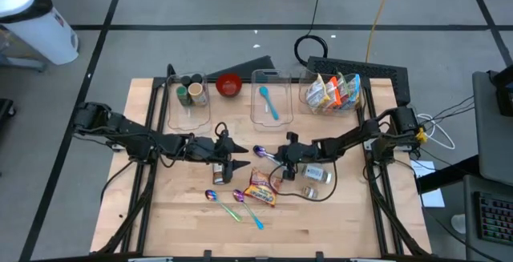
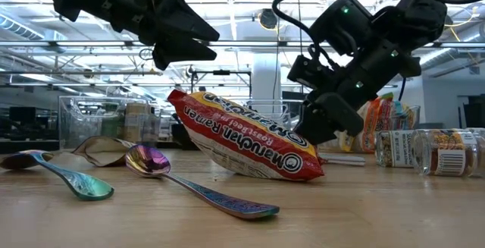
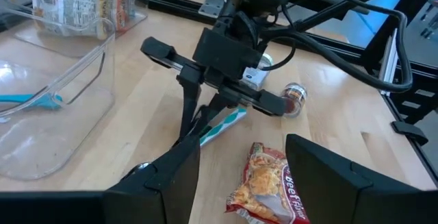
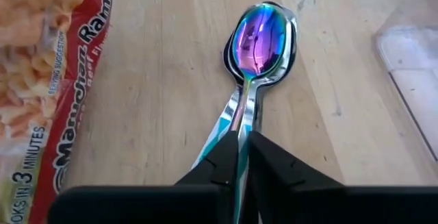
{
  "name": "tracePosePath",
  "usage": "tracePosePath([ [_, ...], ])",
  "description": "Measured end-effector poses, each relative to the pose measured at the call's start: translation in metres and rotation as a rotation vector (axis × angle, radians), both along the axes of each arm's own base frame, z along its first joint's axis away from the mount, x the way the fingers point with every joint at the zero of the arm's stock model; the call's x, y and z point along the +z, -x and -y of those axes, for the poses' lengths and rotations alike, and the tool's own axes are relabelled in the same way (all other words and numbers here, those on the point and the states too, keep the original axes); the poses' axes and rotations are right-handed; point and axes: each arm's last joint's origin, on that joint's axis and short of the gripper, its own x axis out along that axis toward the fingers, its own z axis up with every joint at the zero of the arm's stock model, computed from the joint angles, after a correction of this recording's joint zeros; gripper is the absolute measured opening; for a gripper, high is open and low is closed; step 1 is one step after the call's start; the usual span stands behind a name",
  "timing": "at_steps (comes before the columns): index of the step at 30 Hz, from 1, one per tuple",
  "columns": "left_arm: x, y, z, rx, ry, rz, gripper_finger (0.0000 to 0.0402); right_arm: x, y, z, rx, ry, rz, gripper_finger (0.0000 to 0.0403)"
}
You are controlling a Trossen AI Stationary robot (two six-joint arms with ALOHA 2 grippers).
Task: Pick & Place Food Item
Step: Put the top blue patterned spoon into the middle transparent bin
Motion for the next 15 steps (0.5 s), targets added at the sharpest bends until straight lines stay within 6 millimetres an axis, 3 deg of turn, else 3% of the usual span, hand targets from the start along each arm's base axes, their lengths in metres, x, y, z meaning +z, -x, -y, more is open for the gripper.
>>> tracePosePath([
  [9, 0.0, 0.0, -0.001, 0.023, -0.009, 0.001, 0.0225, -0.001, 0.0, 0.009, -0.021, 0.012, -0.011, 0.0096],
  [15, 0.0, 0.0, -0.001, 0.023, -0.01, 0.001, 0.0225, -0.001, 0.0, 0.014, -0.023, 0.024, -0.015, 0.0107],
])
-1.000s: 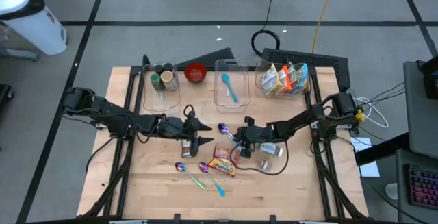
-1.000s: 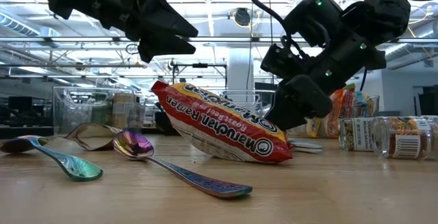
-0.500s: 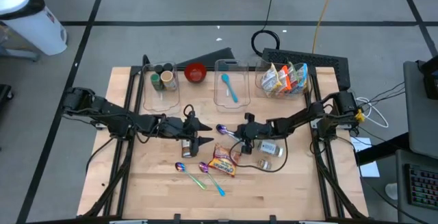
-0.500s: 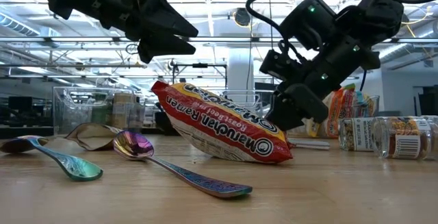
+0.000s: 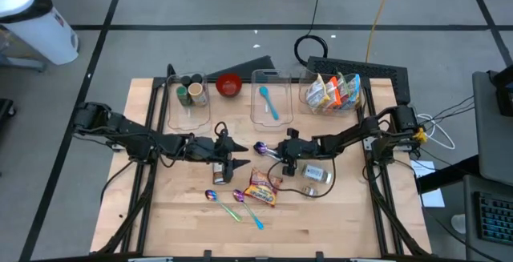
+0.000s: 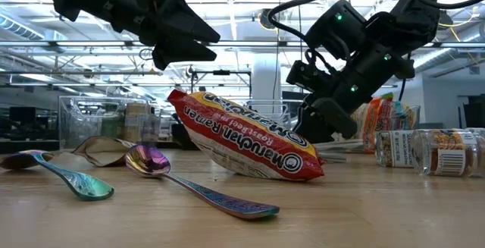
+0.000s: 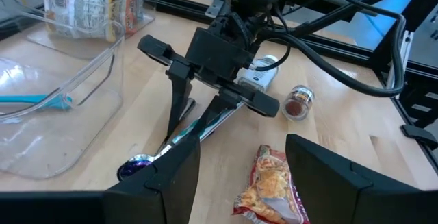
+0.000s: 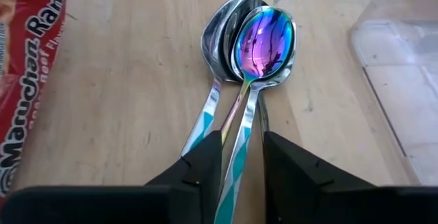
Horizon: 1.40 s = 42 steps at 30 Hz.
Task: Pick & Place Food Item
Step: Put the top blue patterned spoon into the middle transparent bin
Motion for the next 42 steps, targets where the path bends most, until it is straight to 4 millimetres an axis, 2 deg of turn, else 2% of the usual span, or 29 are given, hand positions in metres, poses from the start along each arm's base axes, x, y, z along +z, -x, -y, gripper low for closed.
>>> tracePosePath([
  [11, -0.001, 0.0, 0.0, 0.0, -0.004, -0.009, 0.0225, -0.003, 0.003, 0.001, 0.005, 0.011, -0.049, 0.0066],
  [17, -0.002, 0.001, 0.0, 0.0, -0.006, -0.027, 0.0225, -0.004, 0.004, 0.001, 0.004, 0.012, -0.061, 0.0013],
  [24, -0.002, 0.001, 0.0, 0.002, -0.002, -0.025, 0.0225, 0.003, -0.004, 0.001, 0.013, 0.028, -0.024, 0.0005],
  [29, -0.003, 0.001, 0.0, 0.007, 0.012, -0.027, 0.0225, 0.017, -0.004, 0.001, 0.043, 0.077, -0.009, 0.0003],
  [42, -0.001, 0.001, 0.0, 0.002, -0.005, -0.014, 0.0225, 0.074, 0.009, 0.004, 0.028, 0.122, 0.141, 0.0002],
])
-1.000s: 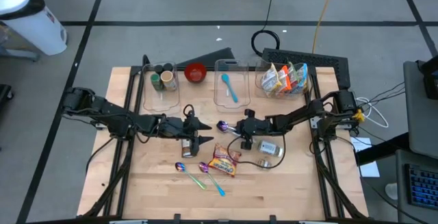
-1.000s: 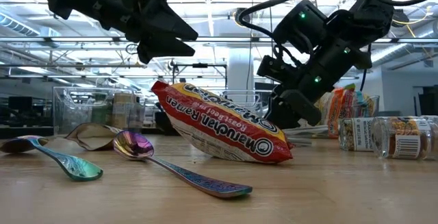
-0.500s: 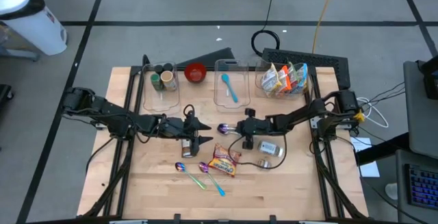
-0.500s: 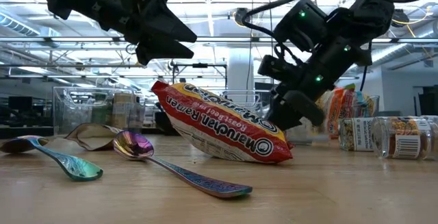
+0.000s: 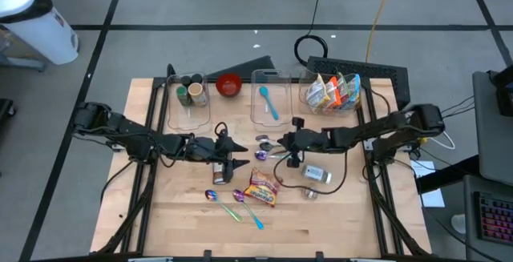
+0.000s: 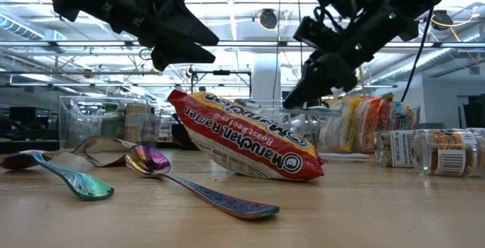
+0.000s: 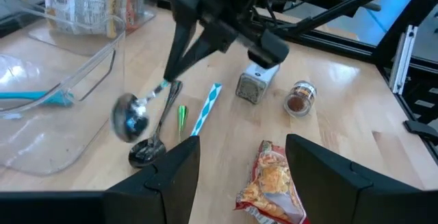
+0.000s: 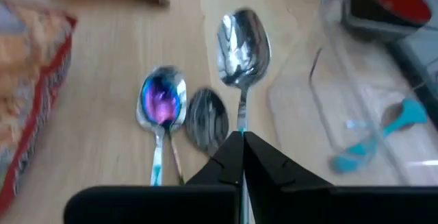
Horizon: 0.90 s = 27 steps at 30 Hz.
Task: Pick & Place Food Item
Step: Put the top blue patterned spoon into the middle transparent bin
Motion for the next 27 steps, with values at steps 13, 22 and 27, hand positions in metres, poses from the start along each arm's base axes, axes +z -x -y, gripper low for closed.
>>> tracePosePath([
  [13, 0.0, 0.0, -0.002, 0.048, -0.071, -0.002, 0.0225, 0.01, 0.006, 0.009, -0.052, -0.034, 0.019, 0.0001],
  [22, 0.0, 0.0, -0.002, 0.038, -0.098, -0.004, 0.0225, 0.005, 0.003, 0.006, 0.028, -0.092, 0.009, 0.0043],
  [27, 0.0, 0.0, -0.002, 0.038, -0.098, -0.005, 0.0225, 0.003, 0.002, 0.006, 0.021, -0.118, 0.007, 0.0118],
])
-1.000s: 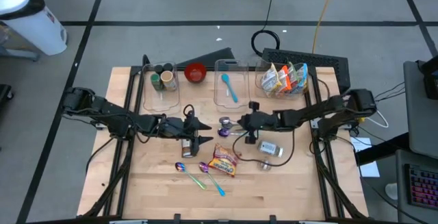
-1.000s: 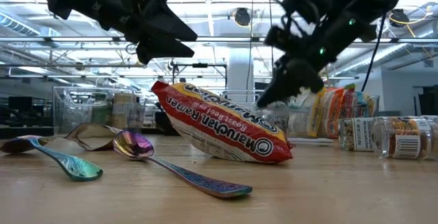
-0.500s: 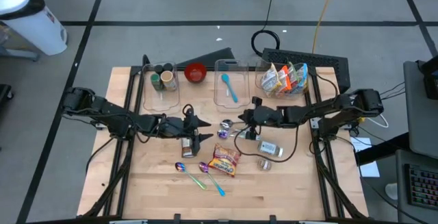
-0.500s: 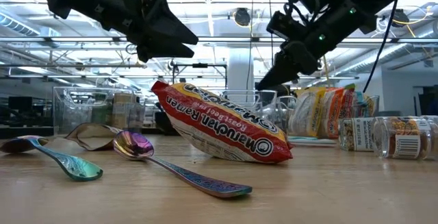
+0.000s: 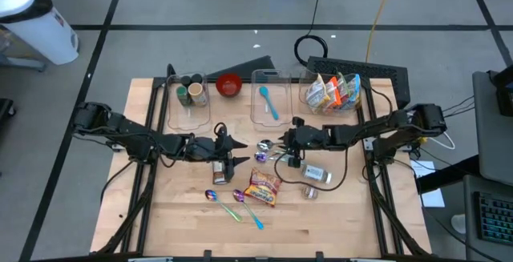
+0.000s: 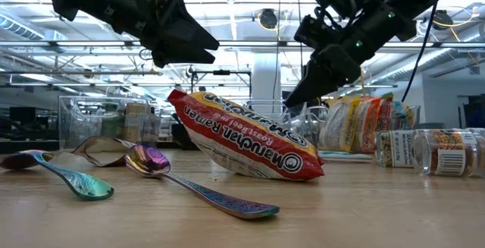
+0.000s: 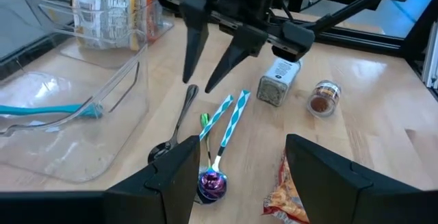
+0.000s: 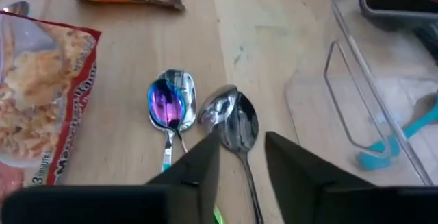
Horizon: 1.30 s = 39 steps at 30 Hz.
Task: Pick & Place Food Item
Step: Put the top blue patterned spoon into the middle transparent bin
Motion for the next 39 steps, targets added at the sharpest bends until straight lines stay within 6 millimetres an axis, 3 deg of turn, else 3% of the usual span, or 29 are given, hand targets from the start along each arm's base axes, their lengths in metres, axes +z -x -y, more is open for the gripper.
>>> tracePosePath([
  [6, 0.0, 0.0, 0.0, 0.001, -0.001, 0.001, 0.0225, -0.023, -0.009, -0.001, -0.006, -0.043, -0.046, 0.0173],
  [12, 0.0, 0.0, 0.0, 0.001, 0.002, -0.003, 0.0225, -0.037, -0.017, -0.001, 0.007, -0.08, -0.045, 0.018],
  [17, 0.0, 0.0, 0.0, 0.001, 0.004, -0.003, 0.0225, -0.054, -0.018, -0.002, 0.011, -0.111, -0.099, 0.0162],
  [25, 0.0, 0.0, 0.0, 0.001, 0.003, -0.004, 0.0225, -0.064, -0.019, -0.002, 0.005, -0.111, -0.129, 0.013],
  [34, 0.0, 0.0, 0.0, -0.002, -0.002, -0.005, 0.0225, -0.062, -0.019, -0.001, 0.004, -0.11, -0.125, 0.0018],
  [39, 0.0, 0.0, 0.0, -0.01, -0.026, -0.008, 0.0225, -0.054, -0.018, 0.0, 0.002, -0.111, -0.101, 0.0021],
])
